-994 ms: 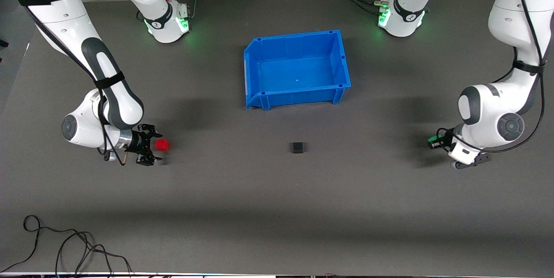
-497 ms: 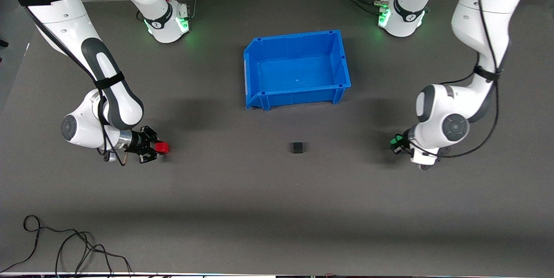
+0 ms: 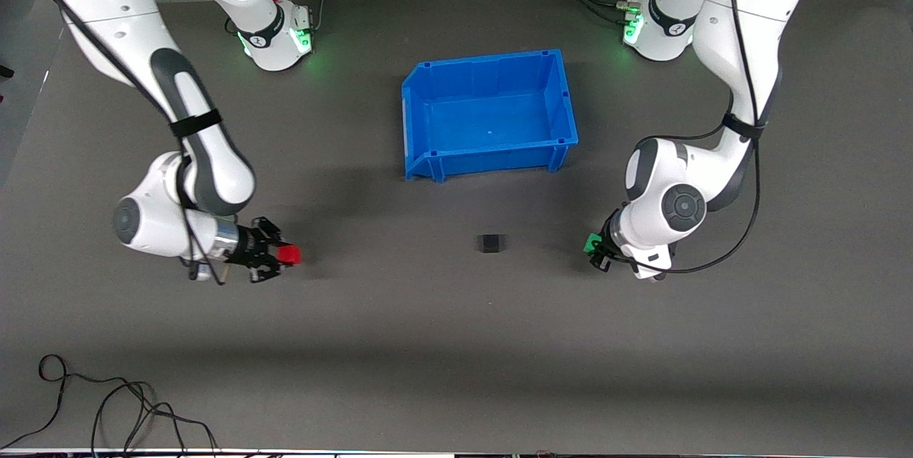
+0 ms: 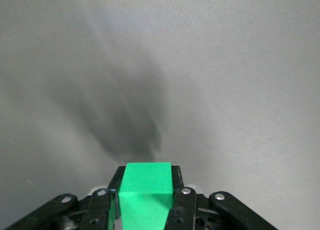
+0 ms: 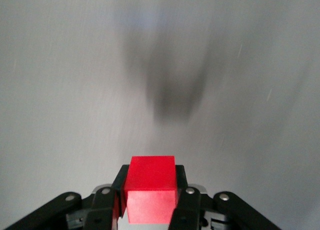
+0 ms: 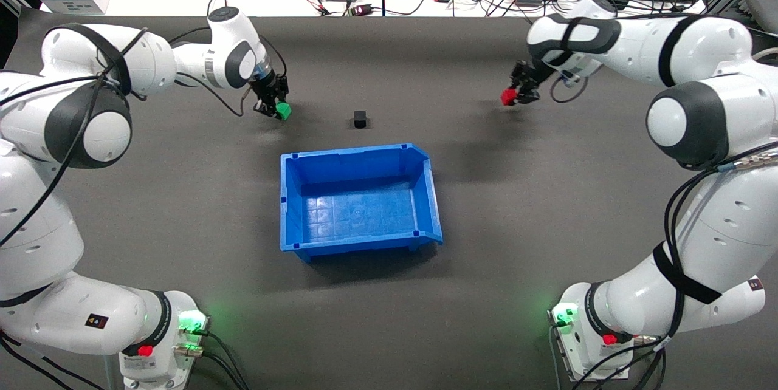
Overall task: Attach green and red cubes to black cube
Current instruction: 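Carry the red cube and green cube toward the black cube with both grippers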
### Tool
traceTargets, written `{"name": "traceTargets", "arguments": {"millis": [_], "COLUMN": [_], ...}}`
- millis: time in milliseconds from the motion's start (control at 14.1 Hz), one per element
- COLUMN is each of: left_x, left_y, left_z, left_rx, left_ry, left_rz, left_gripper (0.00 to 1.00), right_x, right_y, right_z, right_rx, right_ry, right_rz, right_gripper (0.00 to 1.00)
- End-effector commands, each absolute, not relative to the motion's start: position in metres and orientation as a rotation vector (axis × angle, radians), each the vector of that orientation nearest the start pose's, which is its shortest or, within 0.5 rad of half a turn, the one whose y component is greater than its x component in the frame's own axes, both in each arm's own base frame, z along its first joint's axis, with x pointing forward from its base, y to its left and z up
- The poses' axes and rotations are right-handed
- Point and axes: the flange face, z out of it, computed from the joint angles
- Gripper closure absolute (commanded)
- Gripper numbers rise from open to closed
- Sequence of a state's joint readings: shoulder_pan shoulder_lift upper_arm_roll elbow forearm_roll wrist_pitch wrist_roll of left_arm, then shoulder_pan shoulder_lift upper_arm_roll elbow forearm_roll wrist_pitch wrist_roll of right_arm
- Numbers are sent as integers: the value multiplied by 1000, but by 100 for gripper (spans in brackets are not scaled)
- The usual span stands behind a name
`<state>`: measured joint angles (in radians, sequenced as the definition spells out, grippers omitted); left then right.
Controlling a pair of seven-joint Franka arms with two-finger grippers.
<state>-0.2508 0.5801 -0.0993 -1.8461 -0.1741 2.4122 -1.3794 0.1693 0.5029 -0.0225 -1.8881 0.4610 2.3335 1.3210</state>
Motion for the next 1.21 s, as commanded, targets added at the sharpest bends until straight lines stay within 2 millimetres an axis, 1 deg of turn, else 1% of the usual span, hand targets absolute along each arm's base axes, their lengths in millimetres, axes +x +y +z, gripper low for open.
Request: {"name": "traceTargets", "arguments": {"millis": [0,71,142,213,284,355,426,568,639,710,781,923,994,1136], "left_x": [612,614,617,617,616,615,615,621,620,620,620,613,611,609], "left_y": [-235,-241,-248,-260,-276,-290,-300,-313,-319,-321,-321,-333,-335,-346], "left_z": [213,217,219,218,215,213,213,213,213,210,210,207,203,203], "left_rx": [-2625,-2620,-2601,-2594,-2600,-2595,-2570,-2523,-2505,-2477,-2462,-2441,-2411,-2379], "left_ry": [-1937,-1960,-1993,-2018,-2019,-2030,-2064,-2136,-2159,-2183,-2197,-2206,-2228,-2259], "left_rz": [251,254,264,275,287,294,296,301,304,311,312,322,323,326], "left_gripper": [100,100,100,100,100,100,100,100,100,100,100,100,100,100], "right_x": [631,631,632,633,634,636,636,633,632,631,627,614,611,602], "right_y": [159,184,204,224,246,266,284,313,326,339,354,384,394,418], "right_z": [239,238,237,238,240,237,238,233,231,230,227,217,213,204], "right_rx": [-2080,-2075,-2064,-2045,-2022,-2002,-1976,-1953,-1944,-1925,-1907,-1877,-1862,-1865], "right_ry": [2054,2062,2075,2094,2111,2129,2143,2161,2168,2176,2184,2191,2200,2200], "right_rz": [392,394,398,399,401,401,395,395,397,392,385,364,362,368], "right_gripper": [68,68,68,69,69,69,69,69,69,69,68,68,68,68]}}
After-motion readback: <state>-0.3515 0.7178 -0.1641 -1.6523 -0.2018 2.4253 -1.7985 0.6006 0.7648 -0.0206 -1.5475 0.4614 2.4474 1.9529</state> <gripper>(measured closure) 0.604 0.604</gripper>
